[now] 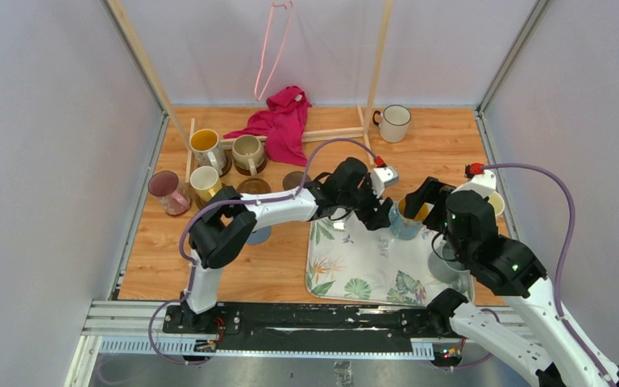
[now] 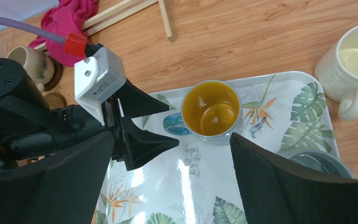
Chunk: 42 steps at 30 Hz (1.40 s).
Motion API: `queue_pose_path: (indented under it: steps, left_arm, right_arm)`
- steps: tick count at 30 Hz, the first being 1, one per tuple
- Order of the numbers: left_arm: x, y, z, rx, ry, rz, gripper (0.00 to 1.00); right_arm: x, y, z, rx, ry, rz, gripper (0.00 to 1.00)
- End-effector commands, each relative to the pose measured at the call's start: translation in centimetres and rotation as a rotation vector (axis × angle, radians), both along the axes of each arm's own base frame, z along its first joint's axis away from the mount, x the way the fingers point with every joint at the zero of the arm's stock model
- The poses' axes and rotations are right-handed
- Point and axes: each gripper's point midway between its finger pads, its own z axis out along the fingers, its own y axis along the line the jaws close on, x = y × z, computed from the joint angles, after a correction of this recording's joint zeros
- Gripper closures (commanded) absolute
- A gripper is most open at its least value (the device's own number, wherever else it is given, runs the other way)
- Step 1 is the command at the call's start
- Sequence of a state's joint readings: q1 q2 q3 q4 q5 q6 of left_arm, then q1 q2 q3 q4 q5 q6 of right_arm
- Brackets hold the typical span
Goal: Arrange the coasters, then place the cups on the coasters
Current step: Pick up the cup from the tray.
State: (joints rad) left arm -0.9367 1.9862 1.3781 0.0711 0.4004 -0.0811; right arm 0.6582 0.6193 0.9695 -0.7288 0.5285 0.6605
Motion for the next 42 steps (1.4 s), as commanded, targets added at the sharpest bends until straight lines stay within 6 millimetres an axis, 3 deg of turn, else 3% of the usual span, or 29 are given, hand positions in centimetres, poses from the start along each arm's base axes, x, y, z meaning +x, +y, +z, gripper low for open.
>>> queue_pose_path:
  steps: [1,8,17,23,24,30,37,42]
  left_arm:
    - [-1.5,-2.6,0.1,-0.008,0.014,-0.069,0.35]
    - [-1.7,-3.6,-3.5,0.166,0.034,-0.056,0.61]
    - [-1.3,-2.3,-1.5,0.125,0.003,0.036,1.00]
    - [-1.3,-1.0,2.9,0.023,-0.040,0.107,1.00]
    - [-1.3,-0.6,4.3,0.001,-0.056,0.122,1.00]
    - [-1.3,2.6,8.3,-0.058,-0.103,0.236,1.00]
    - [-0.5,8.2,9.8,-0.065,-0.143,0.464,1.00]
    - [0.8,13.9,10.8,-0.052,-0.207,0.705,1.00]
  right_arm:
    - [-0.3,-0.7,0.3,-0.020,-0.003,-0.019,0.00]
    - [-0.4,-0.6,0.1,-0.022,0.004,-0.016,0.00]
    - [-0.6,-0.8,-0.2,-0.018,0.002,-0.018,0.00]
    - [-0.5,-0.7,-0.5,-0.016,0.010,-0.020,0.00]
    - [-0.5,-0.7,-0.5,-0.016,0.010,-0.022,0.00]
    - [-0.4,-0.8,-0.9,-0.022,0.012,-0.030,0.00]
    - [0.1,-0.3,-1.4,-0.024,0.011,-0.022,0.00]
    - [0.6,0.3,-1.6,-0.032,0.017,-0.004,0.00]
